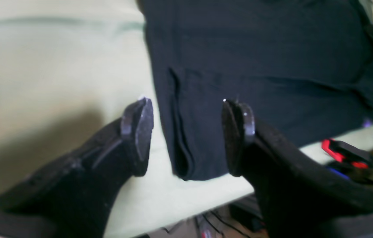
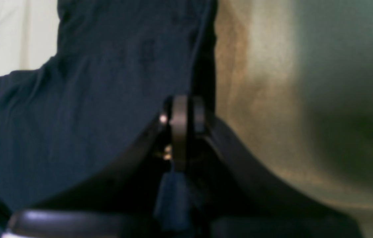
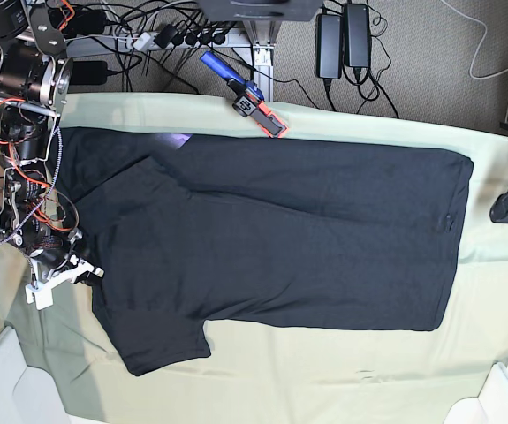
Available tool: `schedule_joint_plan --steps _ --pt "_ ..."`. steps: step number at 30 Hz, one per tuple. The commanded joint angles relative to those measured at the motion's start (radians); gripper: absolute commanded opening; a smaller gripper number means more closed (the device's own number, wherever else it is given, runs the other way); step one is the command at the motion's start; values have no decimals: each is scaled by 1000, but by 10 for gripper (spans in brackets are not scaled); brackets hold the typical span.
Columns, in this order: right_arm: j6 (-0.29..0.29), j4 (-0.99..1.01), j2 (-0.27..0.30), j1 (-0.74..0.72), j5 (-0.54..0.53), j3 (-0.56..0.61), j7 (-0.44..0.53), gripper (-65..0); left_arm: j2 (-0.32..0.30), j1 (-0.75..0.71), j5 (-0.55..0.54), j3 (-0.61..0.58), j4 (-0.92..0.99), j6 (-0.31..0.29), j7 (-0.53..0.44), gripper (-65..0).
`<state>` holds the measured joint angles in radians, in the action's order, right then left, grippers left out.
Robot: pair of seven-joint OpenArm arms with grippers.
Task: Fold the T-shirt properly
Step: 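Grasp the corners of the shirt edge opposite the collar with both grippers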
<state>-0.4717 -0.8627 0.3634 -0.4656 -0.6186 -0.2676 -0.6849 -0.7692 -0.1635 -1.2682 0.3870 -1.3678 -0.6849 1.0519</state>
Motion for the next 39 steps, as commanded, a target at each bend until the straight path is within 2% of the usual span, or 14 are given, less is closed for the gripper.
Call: schedule_joint_plan --steps 1,6,14,19,23,29,34,39 --pt "-78 -22 16 -30 -9 -2 16 -650 -24 11 4 10 -10 -13 -44 -285" --pt "-78 -22 16 -30 -10 -2 14 -650 2 78 148 -50 29 -13 -169 -285" --pt "-79 -22 17 -29 -10 -2 -18 -650 109 433 418 -279 391 -13 -399 -285" --pt "-79 -22 19 -29 -10 -2 -30 -650 202 642 494 -338 681 -13 -448 -285" --pt "-78 -22 19 -29 -10 -2 -31 -650 260 720 549 -349 819 -13 -488 -285" --pt "-78 -22 19 -29 -10 -2 -31 -650 275 727 515 -348 822 -13 -486 -285" --pt "-79 -22 19 -24 -10 -2 -30 -650 276 728 407 -348 779 -13 -390 -287" --pt "-78 -22 19 -24 -16 -2 -29 -650 276 728 388 -348 715 -13 -344 -287"
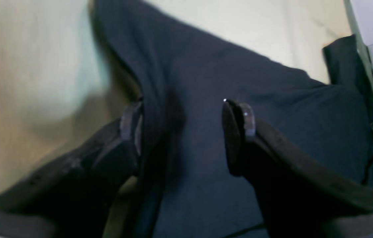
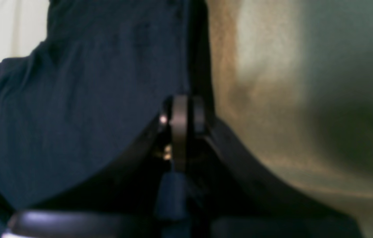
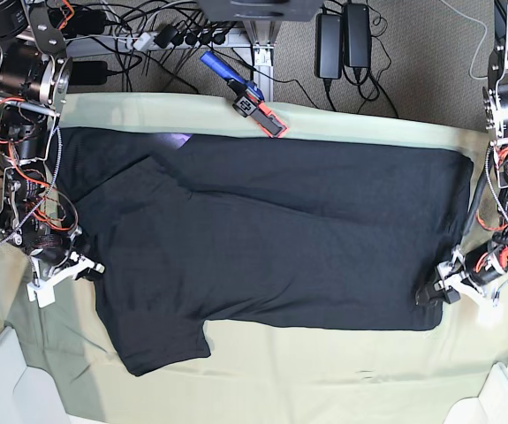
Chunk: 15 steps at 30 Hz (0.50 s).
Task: Fold the T-shirt properly
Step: 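Grasp the corners of the shirt edge opposite the collar with both grippers, then fold the grasped edge over onto the collar edge with both grippers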
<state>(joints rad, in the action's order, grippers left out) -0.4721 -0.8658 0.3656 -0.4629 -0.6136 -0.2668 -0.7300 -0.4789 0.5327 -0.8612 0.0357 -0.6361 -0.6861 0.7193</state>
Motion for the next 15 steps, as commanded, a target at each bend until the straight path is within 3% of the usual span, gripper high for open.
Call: schedule_joint_plan --steps 1,9,11,14,15 --pt "-78 -19 16 -27 -23 -3 16 -650 -14 32 -19 3 -27 -12 -3 -287" --pt "-78 -19 16 -27 -23 -3 16 -650 -11 25 -15 3 -40 -12 18 -303" --pt "-78 -19 16 -27 -23 -3 16 -650 -3 24 -5 3 -40 -12 16 -376" --pt "-78 -19 16 -27 -23 -3 16 -650 6 24 17 3 -40 -12 -10 -618" --pt "-78 -19 16 -27 -23 -3 16 -650 7 24 18 3 -40 -12 -13 -650"
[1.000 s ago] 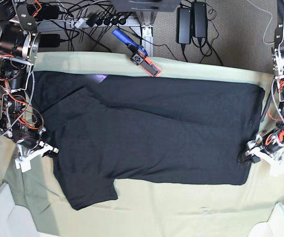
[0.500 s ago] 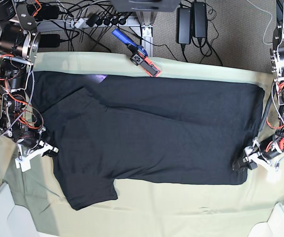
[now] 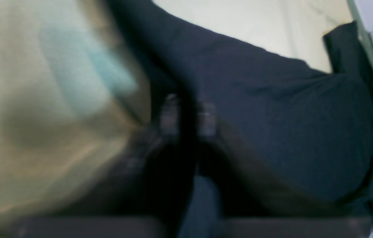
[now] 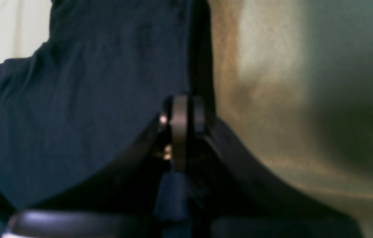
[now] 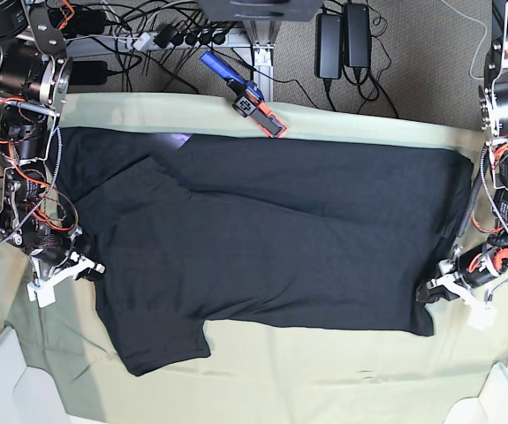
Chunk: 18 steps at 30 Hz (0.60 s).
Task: Fold the T-shirt properly
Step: 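Fold the grasped edge over onto the collar edge with both grippers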
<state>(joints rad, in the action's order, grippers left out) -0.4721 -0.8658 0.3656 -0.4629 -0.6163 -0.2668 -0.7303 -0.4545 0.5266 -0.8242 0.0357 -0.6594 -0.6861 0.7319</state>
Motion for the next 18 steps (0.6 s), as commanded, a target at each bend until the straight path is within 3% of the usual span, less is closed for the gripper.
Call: schedule_joint_plan --steps 1,5,12,18 --pt "-78 -19 16 -27 -20 -3 16 -650 -20 31 -20 3 -18 -12 -25 -650" --pt "-79 -19 18 -27 -20 -3 2 -650 -43 34 -40 3 -31 -12 -11 -650" --pt "-82 -85 79 14 -145 -3 -107 -650 -115 0 -268 2 -135 -12 277 -650" --pt "-82 -224 128 109 -159 -3 -150 -650 -194 -101 -393 2 -237 -12 340 -650"
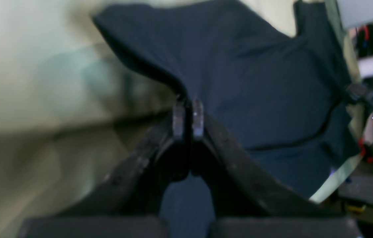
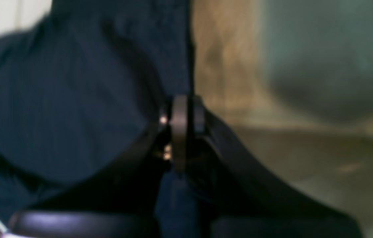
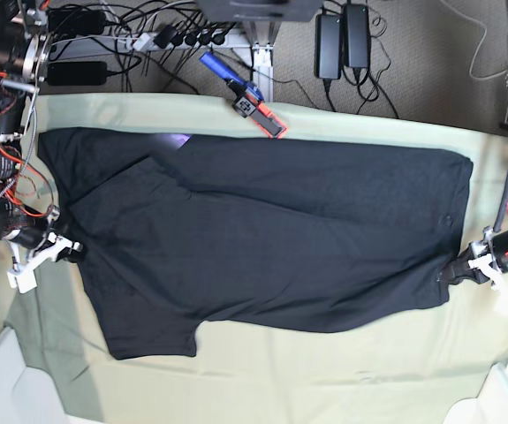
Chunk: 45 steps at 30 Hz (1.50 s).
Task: Fold the T-shirt properly
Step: 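Fold the grasped edge over onto the collar edge with both grippers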
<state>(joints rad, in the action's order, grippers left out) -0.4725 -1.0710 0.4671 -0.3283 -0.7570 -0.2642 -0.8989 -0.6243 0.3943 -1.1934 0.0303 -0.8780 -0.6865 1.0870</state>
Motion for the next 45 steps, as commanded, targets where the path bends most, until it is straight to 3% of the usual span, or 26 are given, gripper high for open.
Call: schedule_joint_plan --steps 1,12,21,31,32,35,36,38,40,41,45 --pt "-82 -37 39 -5 -27 -6 19 -650 -37 13 -38 7 -39 -12 1 -650" --pt "-82 -101 148 103 -63 -7 0 -650 -116 -134 -65 7 -201 -12 25 -650" --pt "-82 -101 190 138 -66 -8 -5 -650 -129 -182 -68 7 -201 -12 39 -650" --pt "-81 -101 200 167 -66 -8 -33 -650 -129 -216 -71 7 -201 -12 39 -650" --pt "-81 -101 200 172 -66 -8 -29 -650 -129 -217 -74 7 -201 -12 39 -620" --pt "-81 -100 197 182 -46 -8 -20 -650 -129 -217 -74 7 -201 -12 32 -438" --pt "-80 -100 198 186 -44 -8 -18 -633 -129 -217 -73 7 -201 -12 23 -388" --pt "-80 -100 198 193 -27 -8 -17 -421 -130 -217 -64 7 -201 -12 12 -326" --pt "-80 -100 198 193 -28 -8 -18 -259 -130 -216 -63 9 -201 -12 9 -318" --pt "-80 -101 198 192 -28 -9 -14 -228 -130 -214 -63 10 -202 -12 9 -318" --pt "-77 -101 198 182 -28 -28 58 -226 -136 -212 -64 37 -210 -12 9 -318"
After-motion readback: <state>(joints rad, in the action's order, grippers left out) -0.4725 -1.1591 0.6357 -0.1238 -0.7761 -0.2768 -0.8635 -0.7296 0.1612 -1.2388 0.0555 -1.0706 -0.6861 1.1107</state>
